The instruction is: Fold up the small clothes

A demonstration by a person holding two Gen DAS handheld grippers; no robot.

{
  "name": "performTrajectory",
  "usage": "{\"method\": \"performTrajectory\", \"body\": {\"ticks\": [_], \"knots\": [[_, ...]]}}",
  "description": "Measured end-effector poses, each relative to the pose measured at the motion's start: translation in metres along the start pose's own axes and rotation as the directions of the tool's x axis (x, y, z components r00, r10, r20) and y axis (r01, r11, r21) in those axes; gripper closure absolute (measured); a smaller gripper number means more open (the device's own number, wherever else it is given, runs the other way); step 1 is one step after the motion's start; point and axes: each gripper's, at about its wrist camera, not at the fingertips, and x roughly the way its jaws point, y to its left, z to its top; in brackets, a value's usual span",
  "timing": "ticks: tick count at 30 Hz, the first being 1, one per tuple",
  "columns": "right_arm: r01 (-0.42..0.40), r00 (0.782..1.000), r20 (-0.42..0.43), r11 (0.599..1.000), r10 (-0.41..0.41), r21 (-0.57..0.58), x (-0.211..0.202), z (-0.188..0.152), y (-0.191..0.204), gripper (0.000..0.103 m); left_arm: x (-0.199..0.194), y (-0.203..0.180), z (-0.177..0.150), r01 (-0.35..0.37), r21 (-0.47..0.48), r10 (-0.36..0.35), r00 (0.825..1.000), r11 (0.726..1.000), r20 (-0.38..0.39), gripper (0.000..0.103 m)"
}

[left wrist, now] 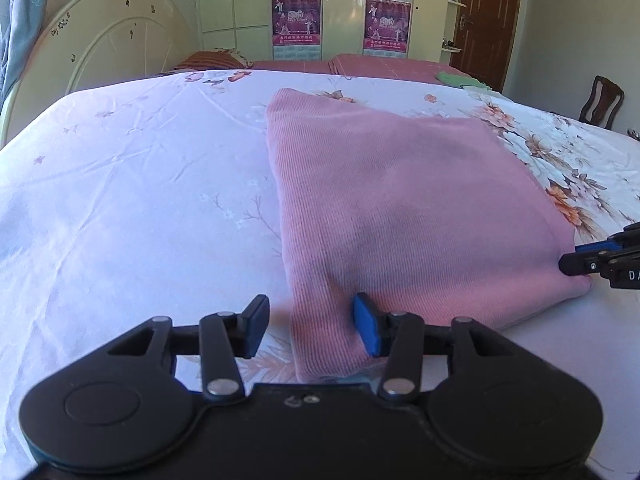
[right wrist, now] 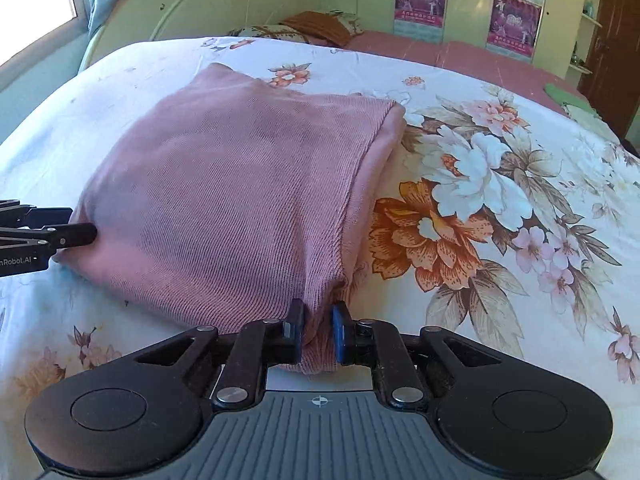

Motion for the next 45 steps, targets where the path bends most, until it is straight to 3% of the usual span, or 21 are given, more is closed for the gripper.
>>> {"method": "performTrajectory", "body": {"ticks": [2, 5, 11, 12, 13, 14, 15, 16, 17, 26, 31, 38, 45], "knots": [[0.003, 1.000, 0.007, 1.000, -0.003, 0.011, -0.002, -0.002, 0.000, 0.090, -0.007, -0.001, 0.000, -0.008, -0.012, 0.008, 1.000, 1.000, 0.000, 0.056], [-0.019, 0.999, 0.051, 0.997, 0.016, 0.072, -0.023, -0.007, -0.003, 0.090, -0.037, -0.009, -0.007, -0.033, -0.011, 0.033, 0.998, 0.999, 0.051, 0.034], [-0.028, 0.991, 0.135, 0.994, 0.014, 0.105, -0.090, -0.036, 0.002, 0.089, -0.100, -0.030, -0.030, -0.034, -0.014, 0.035, 0.993, 0.999, 0.114, 0.015], [-0.029, 0.990, 0.141, 0.993, 0.013, 0.113, -0.102, -0.042, 0.003, 0.078, -0.115, -0.036, -0.034, -0.027, -0.017, 0.029, 0.991, 0.999, 0.133, 0.011], [-0.033, 0.987, 0.159, 0.992, 0.013, 0.123, -0.116, -0.049, 0.004, 0.054, -0.128, -0.042, -0.037, -0.026, -0.019, 0.029, 0.989, 0.999, 0.148, 0.005], [-0.035, 0.983, 0.183, 0.991, 0.010, 0.129, -0.129, -0.057, 0.005, 0.040, -0.141, -0.048, -0.041, -0.025, -0.021, 0.028, 0.986, 0.999, 0.165, 0.001], [-0.030, 0.977, 0.212, 0.991, 0.002, 0.131, -0.146, -0.065, 0.008, 0.019, -0.157, -0.055, -0.046, -0.023, -0.025, 0.028, 0.982, 0.999, 0.189, 0.000], [-0.021, 0.973, 0.231, 0.991, -0.010, 0.130, -0.160, -0.073, 0.012, 0.004, -0.171, -0.061, -0.050, -0.024, -0.030, 0.030, 0.979, 0.999, 0.202, 0.000], [-0.005, 0.969, 0.247, 0.991, -0.028, 0.132, -0.174, -0.081, 0.016, 0.000, -0.185, -0.069, -0.054, -0.019, -0.032, 0.025, 0.978, 0.999, 0.207, 0.000], [0.044, 0.942, 0.318, 0.979, -0.107, 0.198, -0.286, -0.157, 0.042, 0.000, -0.284, -0.114, -0.101, 0.020, 0.016, -0.024, 0.963, 1.000, 0.269, 0.000], [0.044, 0.944, 0.311, 0.973, -0.115, 0.228, -0.328, -0.186, 0.057, 0.000, -0.319, -0.121, -0.120, 0.038, -0.017, -0.031, 0.954, 0.999, 0.297, 0.000], [0.090, 0.930, 0.337, 0.980, -0.146, 0.177, -0.359, -0.208, 0.084, 0.000, -0.347, -0.127, -0.129, 0.057, -0.036, -0.042, 0.943, 0.998, 0.330, 0.000], [0.092, 0.920, 0.364, 0.982, -0.147, 0.165, -0.372, -0.213, 0.084, 0.000, -0.359, -0.134, -0.131, 0.051, -0.034, -0.036, 0.932, 0.998, 0.360, 0.000]]}}
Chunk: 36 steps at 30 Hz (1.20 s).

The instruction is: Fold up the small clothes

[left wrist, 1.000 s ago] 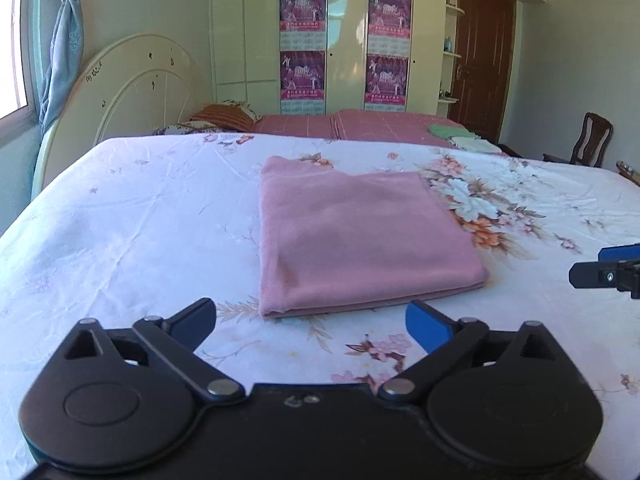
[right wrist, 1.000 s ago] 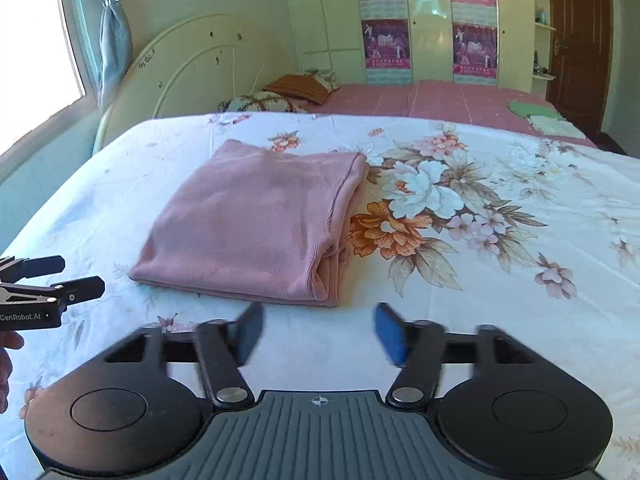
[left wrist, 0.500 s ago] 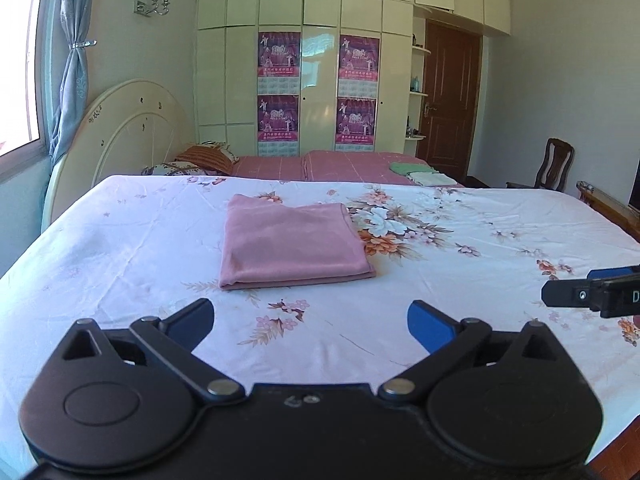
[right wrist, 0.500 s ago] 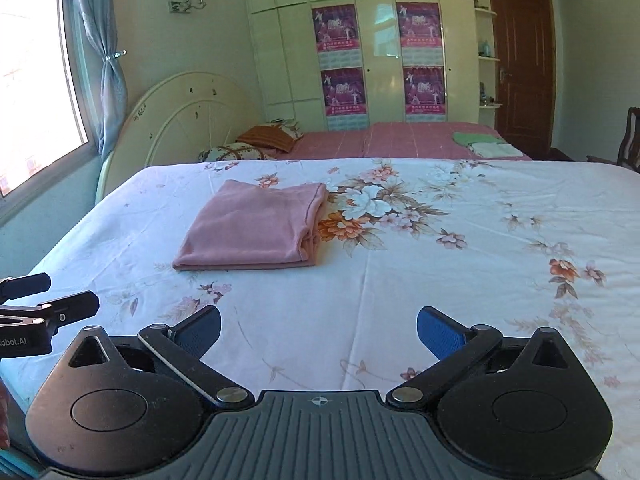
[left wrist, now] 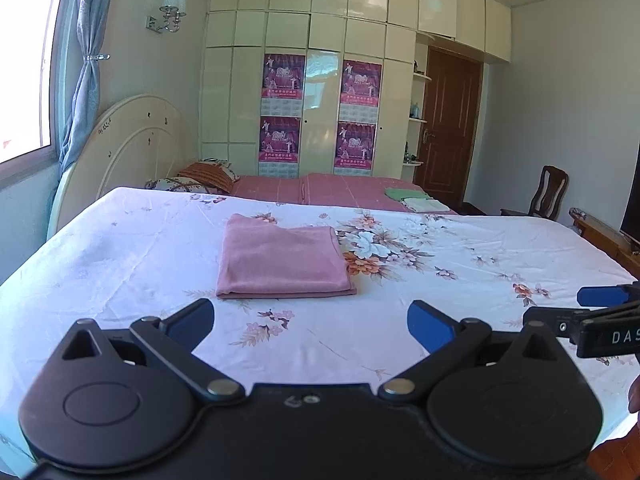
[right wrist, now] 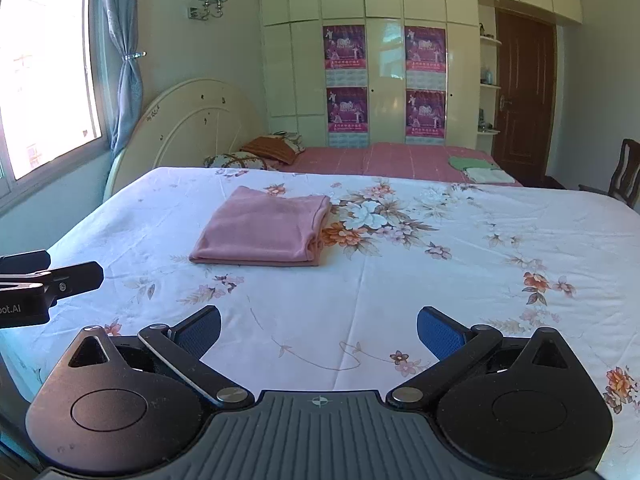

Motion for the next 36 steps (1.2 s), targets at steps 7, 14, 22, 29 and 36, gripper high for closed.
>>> {"method": "performTrajectory", "body": {"ticks": [7, 14, 22, 29, 36], "knots": [[0.002, 1.000, 0.017, 1.000, -0.002, 0.006, -0.003, 0.006, -0.009, 0.000, -0.002, -0.003, -0.001, -0.002, 0.012, 0.002, 1.000, 1.000, 0.005, 0.000], [0.009, 1.000, 0.022, 1.000, -0.009, 0.003, -0.005, 0.006, -0.011, 0.000, -0.004, -0.001, 0.000, -0.011, 0.015, 0.010, 1.000, 1.000, 0.013, 0.000], [0.011, 1.000, 0.020, 1.000, -0.012, 0.007, -0.006, 0.005, -0.014, 0.000, -0.006, -0.001, 0.000, -0.008, 0.028, 0.007, 1.000, 1.000, 0.013, 0.000], [0.012, 1.000, 0.025, 1.000, -0.013, 0.006, -0.009, 0.005, -0.016, 0.000, -0.007, -0.003, 0.000, -0.010, 0.029, 0.010, 1.000, 1.000, 0.018, 0.000], [0.014, 1.000, 0.027, 1.000, -0.014, 0.007, -0.011, 0.004, -0.018, 0.000, -0.008, -0.003, 0.001, -0.014, 0.029, 0.014, 1.000, 0.999, 0.018, 0.000]]}}
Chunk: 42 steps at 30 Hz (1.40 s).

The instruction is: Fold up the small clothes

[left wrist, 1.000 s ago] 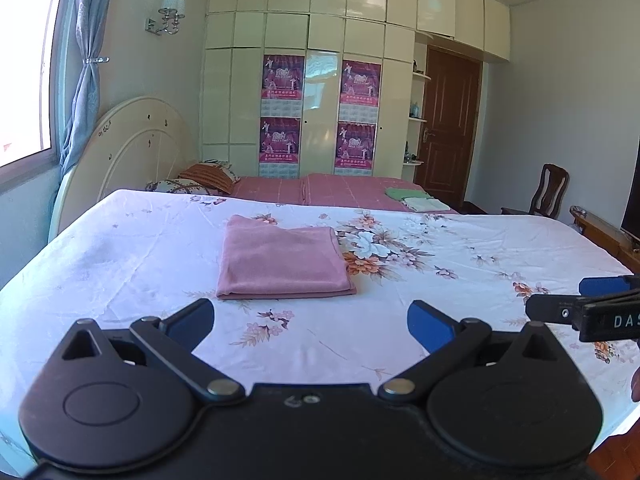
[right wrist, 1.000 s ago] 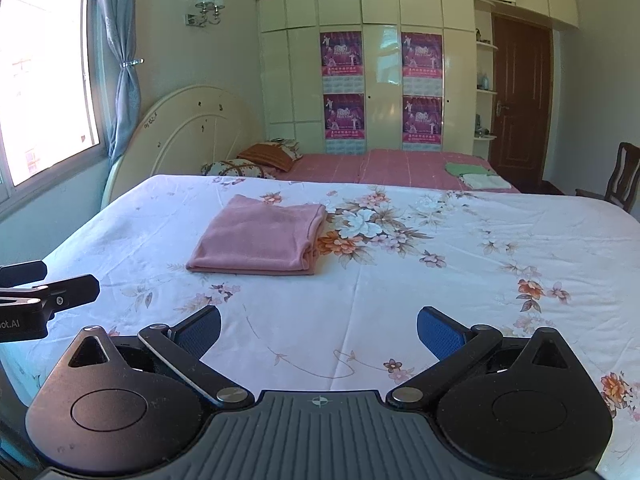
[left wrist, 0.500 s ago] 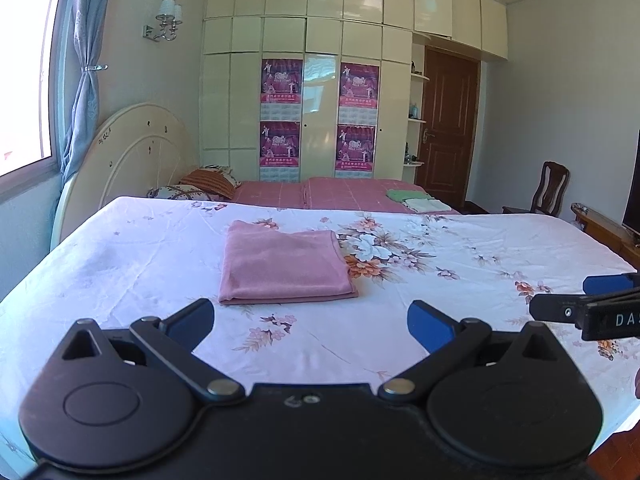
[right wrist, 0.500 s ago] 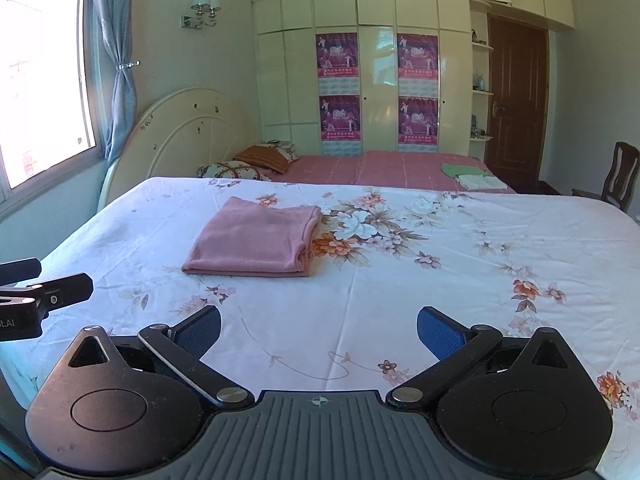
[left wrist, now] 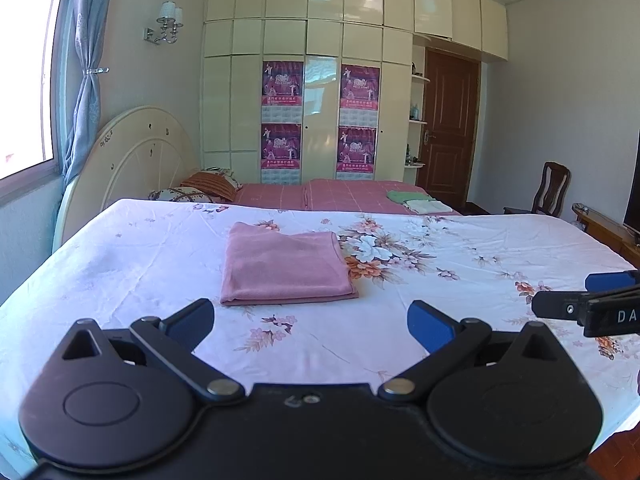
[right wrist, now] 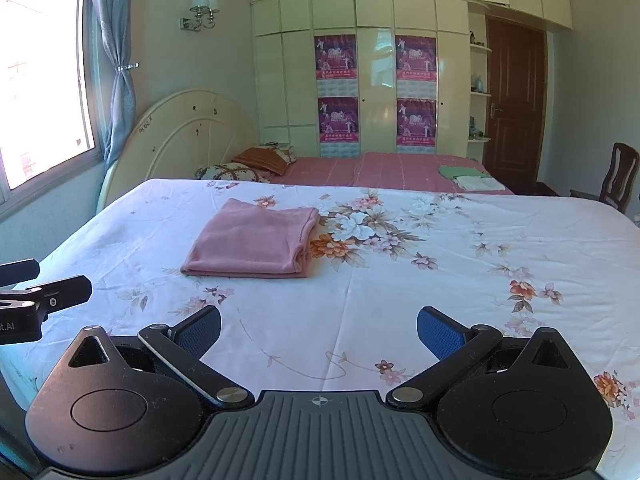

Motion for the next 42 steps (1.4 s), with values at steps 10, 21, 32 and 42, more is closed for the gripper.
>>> {"method": "performTrajectory", "body": {"ticks": [10, 21, 32, 42], "knots": [[-0.006, 1.000, -0.003, 1.000, 0.006, -0.003, 0.0015, 0.0008, 0.0020, 0.000, -0.0002, 0.0001, -0.0003, 0.000, 0.002, 0.000, 1.000, 1.000, 0.001, 0.000], [-0.008, 1.000, -0.009, 1.000, 0.008, -0.005, 0.0071, 0.0011, 0.0036, 0.000, 0.0015, 0.0053, -0.0032, -0.007, -0.001, 0.007, 1.000, 1.000, -0.003, 0.000], [-0.010, 1.000, -0.012, 1.000, 0.010, -0.003, 0.0085, 0.0006, 0.0041, 0.000, 0.0026, 0.0051, -0.0050, -0.001, 0.006, 0.001, 1.000, 1.000, -0.008, 0.000], [-0.010, 1.000, -0.010, 1.000, 0.010, -0.001, 0.0090, 0.0000, 0.0031, 0.000, 0.0030, 0.0056, -0.0042, -0.002, 0.009, 0.002, 1.000, 1.000, -0.003, 0.000]]}}
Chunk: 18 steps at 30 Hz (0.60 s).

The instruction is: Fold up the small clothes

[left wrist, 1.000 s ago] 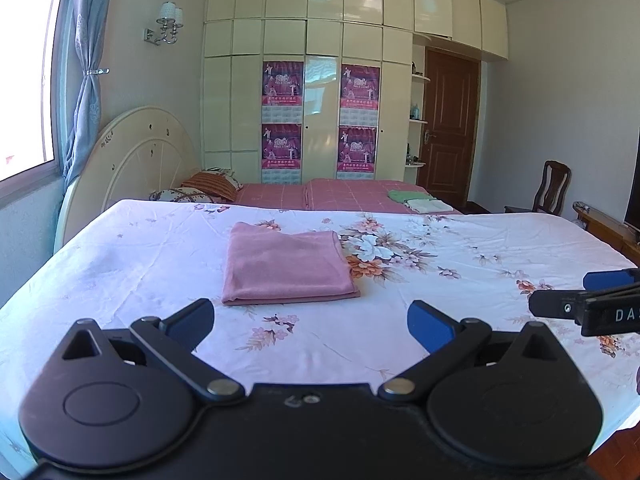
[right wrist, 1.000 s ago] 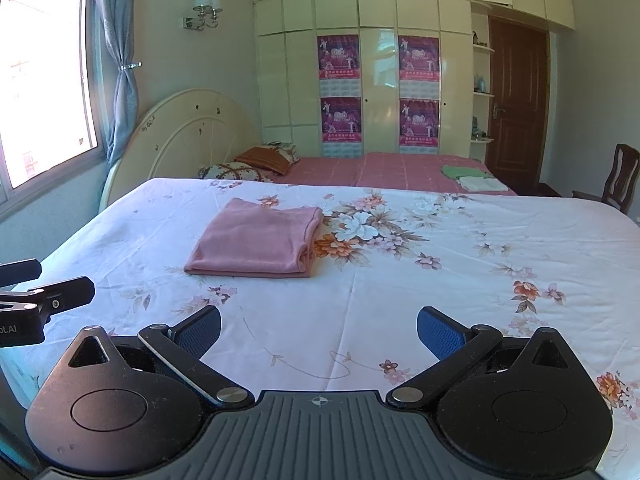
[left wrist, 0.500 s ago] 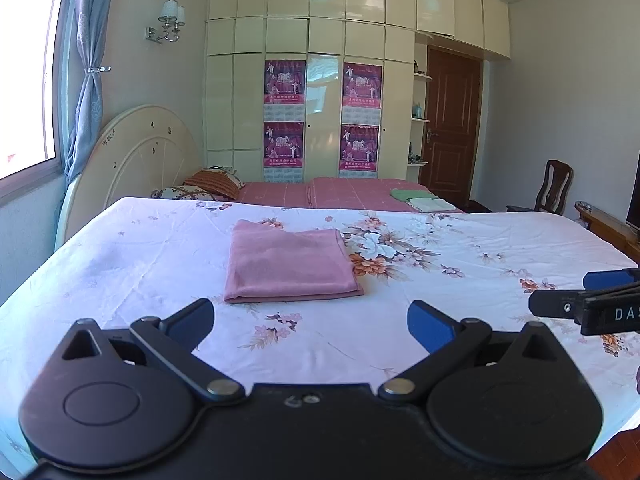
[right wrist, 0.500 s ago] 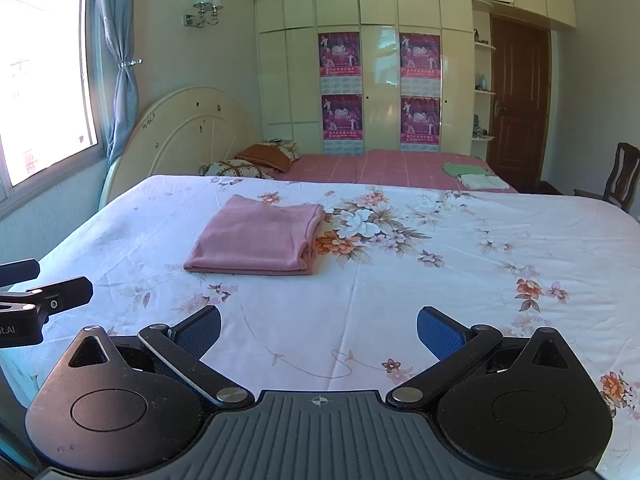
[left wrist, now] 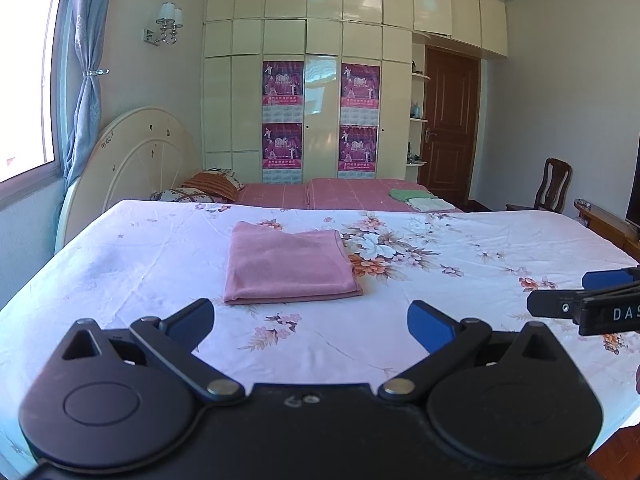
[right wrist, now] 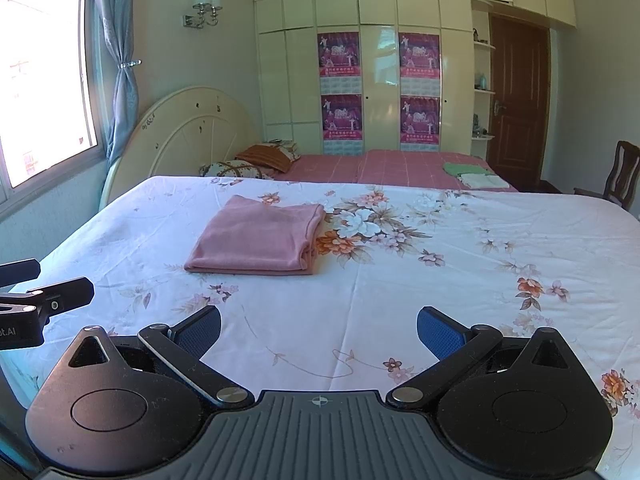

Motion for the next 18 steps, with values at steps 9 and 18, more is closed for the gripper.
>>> {"method": "performTrajectory", "body": {"ticks": [9, 18], "knots": [[-0.002, 1.000, -0.002, 1.000, 0.002, -0.008, -0.0002, 0.0000, 0.0015, 0.000, -0.0002, 0.0038, -0.0005, -0.001, -0.008, 0.001, 1.000, 1.000, -0.007, 0.001], [-0.013, 1.000, -0.004, 1.000, 0.013, -0.020, 0.0017, -0.0014, 0.0070, 0.000, -0.0032, 0.0042, -0.0029, -0.004, -0.012, 0.004, 1.000, 1.000, 0.005, 0.001]]}}
